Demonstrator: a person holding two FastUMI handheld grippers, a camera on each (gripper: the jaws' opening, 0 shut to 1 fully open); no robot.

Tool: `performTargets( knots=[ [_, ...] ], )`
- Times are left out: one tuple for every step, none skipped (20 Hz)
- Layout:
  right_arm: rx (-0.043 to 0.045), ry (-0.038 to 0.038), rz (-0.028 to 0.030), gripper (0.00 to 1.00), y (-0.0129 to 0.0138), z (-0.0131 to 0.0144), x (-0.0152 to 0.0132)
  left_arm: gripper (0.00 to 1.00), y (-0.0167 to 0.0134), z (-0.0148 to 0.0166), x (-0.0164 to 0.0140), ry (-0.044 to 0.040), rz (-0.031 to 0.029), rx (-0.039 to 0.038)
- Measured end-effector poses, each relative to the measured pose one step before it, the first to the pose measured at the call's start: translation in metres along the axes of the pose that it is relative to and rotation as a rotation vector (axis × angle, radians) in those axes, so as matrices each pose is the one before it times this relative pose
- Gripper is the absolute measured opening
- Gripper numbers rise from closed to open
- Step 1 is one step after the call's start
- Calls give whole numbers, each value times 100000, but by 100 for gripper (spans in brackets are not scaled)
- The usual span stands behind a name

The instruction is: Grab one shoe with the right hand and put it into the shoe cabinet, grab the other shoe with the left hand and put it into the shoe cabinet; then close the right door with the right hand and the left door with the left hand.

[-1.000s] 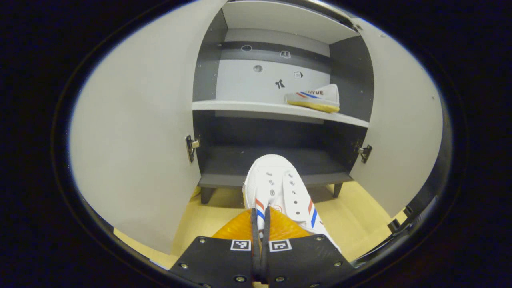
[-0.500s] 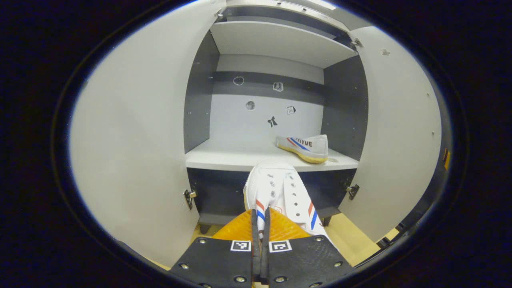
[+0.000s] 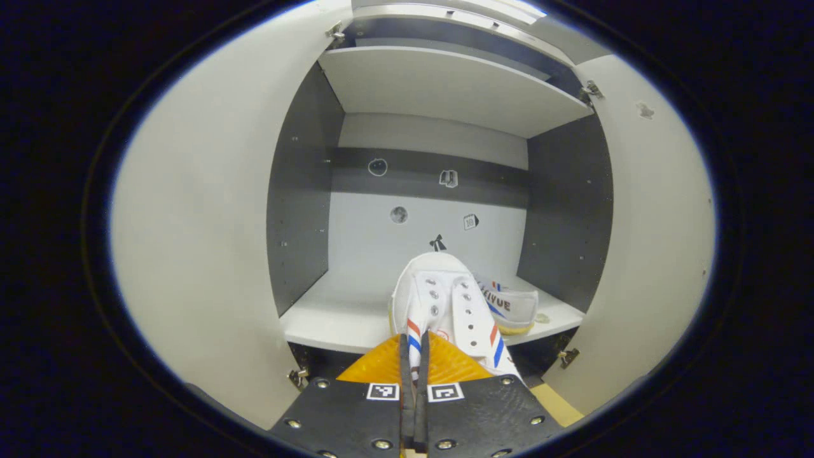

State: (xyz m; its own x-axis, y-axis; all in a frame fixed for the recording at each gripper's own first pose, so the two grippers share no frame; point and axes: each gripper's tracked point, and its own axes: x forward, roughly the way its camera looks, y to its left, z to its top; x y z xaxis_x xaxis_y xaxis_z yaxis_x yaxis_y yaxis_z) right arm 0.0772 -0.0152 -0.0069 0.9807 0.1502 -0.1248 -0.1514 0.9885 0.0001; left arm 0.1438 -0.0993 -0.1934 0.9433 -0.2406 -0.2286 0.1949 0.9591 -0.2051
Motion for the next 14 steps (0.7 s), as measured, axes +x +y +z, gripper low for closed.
performTargets(
  knots=[
    [245, 538, 175, 97, 43, -183, 100, 1, -3, 58, 6, -698, 392, 179],
    [180, 312, 100, 100, -5, -157, 122, 1, -35, -79, -89, -256, 550, 199],
    [39, 191, 24, 97, 0, -108, 60, 1, -41, 69, -18, -61, 596, 291],
    [53, 191, 38, 100, -90, -129, 118, 1, 19, 69, -13, -315, 536, 240],
    [176, 164, 64, 97, -35, -82, 114, 1, 9, -3, -47, -125, 452, 190],
    [215, 232, 225, 100, 32, -156, 114, 1, 37, -89, -14, 67, 775, 26],
    [79, 498, 191, 100, 62, -192, 98, 1, -46, 32, -10, 335, 740, 134],
    [-211, 246, 78, 97, -86, -206, 41, 1, 6, -100, -61, 666, 915, -71],
    [-425, 250, -105, 100, -12, -127, 103, 1, -30, 120, 51, 621, 656, 260],
    [-477, 431, -71, 97, -51, -237, 73, 1, 13, -36, -61, 761, 682, 240],
    [58, 689, -84, 97, -40, -167, 90, 1, -33, 122, 134, 811, 337, 458],
    [1165, 703, 235, 100, 37, -152, 52, 1, 13, 19, -70, 1590, 312, 211],
    [1513, 267, 562, 100, 134, 33, 35, 1, -12, -180, 328, 2089, 407, -77],
    [864, -62, 82, 100, 98, 97, 110, 1, -43, -332, 129, 2582, 619, -22]
  ],
)
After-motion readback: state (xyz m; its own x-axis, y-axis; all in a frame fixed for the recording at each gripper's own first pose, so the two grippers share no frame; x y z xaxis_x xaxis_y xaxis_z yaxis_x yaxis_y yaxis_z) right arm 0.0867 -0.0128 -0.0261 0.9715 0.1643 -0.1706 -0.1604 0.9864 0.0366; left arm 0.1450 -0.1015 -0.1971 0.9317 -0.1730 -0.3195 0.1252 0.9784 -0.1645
